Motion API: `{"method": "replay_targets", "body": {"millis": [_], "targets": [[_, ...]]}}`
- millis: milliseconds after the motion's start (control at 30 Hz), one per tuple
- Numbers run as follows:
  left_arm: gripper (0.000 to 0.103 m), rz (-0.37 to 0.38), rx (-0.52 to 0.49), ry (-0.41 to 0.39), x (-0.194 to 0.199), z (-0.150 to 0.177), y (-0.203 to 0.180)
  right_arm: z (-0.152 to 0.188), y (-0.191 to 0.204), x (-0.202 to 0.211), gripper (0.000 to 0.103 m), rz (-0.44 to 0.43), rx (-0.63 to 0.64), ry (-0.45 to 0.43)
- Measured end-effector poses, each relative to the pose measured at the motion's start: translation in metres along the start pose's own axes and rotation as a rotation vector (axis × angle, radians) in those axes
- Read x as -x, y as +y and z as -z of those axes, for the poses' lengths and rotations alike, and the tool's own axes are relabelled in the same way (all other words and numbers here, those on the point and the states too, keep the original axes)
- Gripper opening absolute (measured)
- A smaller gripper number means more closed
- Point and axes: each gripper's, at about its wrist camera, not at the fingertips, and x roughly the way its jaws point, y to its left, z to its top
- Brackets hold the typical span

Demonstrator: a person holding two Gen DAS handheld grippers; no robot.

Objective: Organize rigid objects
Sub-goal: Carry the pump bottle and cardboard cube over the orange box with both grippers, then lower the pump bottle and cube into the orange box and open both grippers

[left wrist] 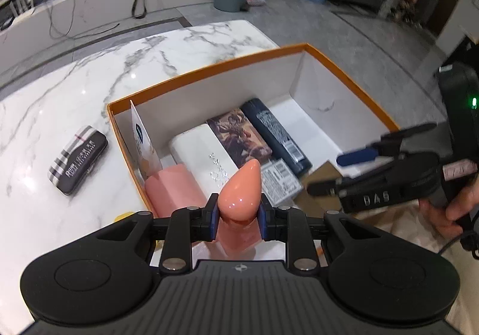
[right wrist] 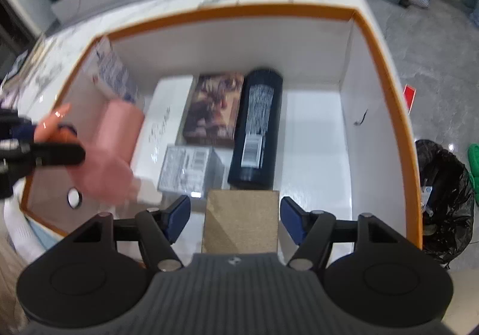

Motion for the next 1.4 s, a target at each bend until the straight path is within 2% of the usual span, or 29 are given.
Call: {"method": "replay_targets", "body": {"millis": [200, 267, 567, 900, 967, 1133, 1200, 1300, 1400], "targets": [[0.028, -0.018, -0.094, 0.091, 0.007, -0.001, -0.005, 0.014, 0.013, 0.012, 0.069, 0.036, -0.103, -0.188], [0.028, -0.029, -0.095, 0.134, 0.004, -0.002, -0.005, 0.014, 0.018, 0.012, 0.069, 0.006, -0.116, -0.214], [0.028, -0.073, -0.1, 0.25, -0.016, -0.006, -0.012, 0.013, 0.012, 0.001, 0.069, -0.077, -0.173, -0.255], [0.03, -0.117, -0.097, 0.309, -0.029, -0.003, -0.016, 0.016, 0.013, -0.001, 0.07, -0.073, -0.149, -0.27], [0.035, -0.142, -0.11, 0.307, -0.029, -0.002, -0.017, 0.016, 0.014, -0.001, 0.07, -0.07, -0.145, -0.269], [0.035, -0.14, -0.098, 0.298, -0.024, -0.001, -0.018, 0.017, 0.015, -0.002, 0.07, -0.058, -0.138, -0.266], [0.039, -0.14, -0.093, 0.281, -0.019, -0.001, -0.018, 0.017, 0.015, -0.002, 0.07, -0.06, -0.137, -0.267], [0.044, -0.123, -0.077, 0.224, -0.003, -0.002, -0.017, 0.017, 0.016, -0.002, 0.07, -0.061, -0.136, -0.271], [0.045, -0.084, -0.047, 0.129, 0.02, -0.003, -0.01, 0.019, 0.015, 0.001, 0.07, -0.061, -0.138, -0.292]]}}
